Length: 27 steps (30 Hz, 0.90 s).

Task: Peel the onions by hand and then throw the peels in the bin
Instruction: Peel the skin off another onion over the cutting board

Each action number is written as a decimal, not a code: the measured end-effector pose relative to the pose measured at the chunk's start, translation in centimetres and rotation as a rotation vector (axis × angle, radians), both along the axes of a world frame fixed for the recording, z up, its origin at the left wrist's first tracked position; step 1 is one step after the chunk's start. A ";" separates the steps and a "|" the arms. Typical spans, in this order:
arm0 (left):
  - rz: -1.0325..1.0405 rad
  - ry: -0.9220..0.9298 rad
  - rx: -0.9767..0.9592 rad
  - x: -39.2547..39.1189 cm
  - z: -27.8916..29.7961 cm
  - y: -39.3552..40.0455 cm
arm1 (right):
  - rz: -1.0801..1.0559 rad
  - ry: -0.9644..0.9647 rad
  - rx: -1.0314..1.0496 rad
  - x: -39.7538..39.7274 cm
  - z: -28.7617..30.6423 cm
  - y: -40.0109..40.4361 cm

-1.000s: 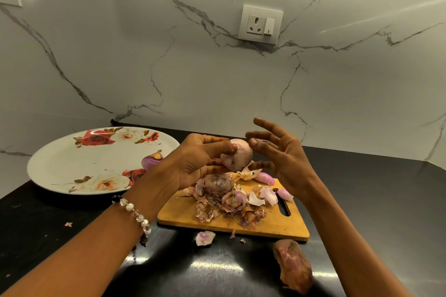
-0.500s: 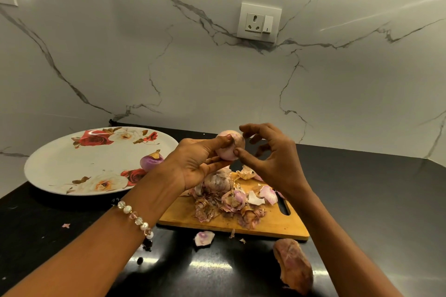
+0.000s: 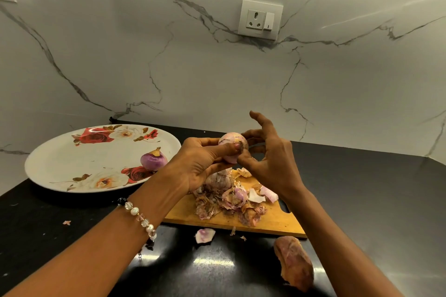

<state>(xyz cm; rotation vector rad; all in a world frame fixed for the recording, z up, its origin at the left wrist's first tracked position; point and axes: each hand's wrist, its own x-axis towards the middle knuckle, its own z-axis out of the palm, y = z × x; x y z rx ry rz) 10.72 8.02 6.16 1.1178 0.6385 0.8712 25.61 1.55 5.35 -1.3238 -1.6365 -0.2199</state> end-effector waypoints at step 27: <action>0.053 0.022 0.051 0.5 -0.9 0.3 | -0.043 0.071 -0.055 0.2 -0.6 0.5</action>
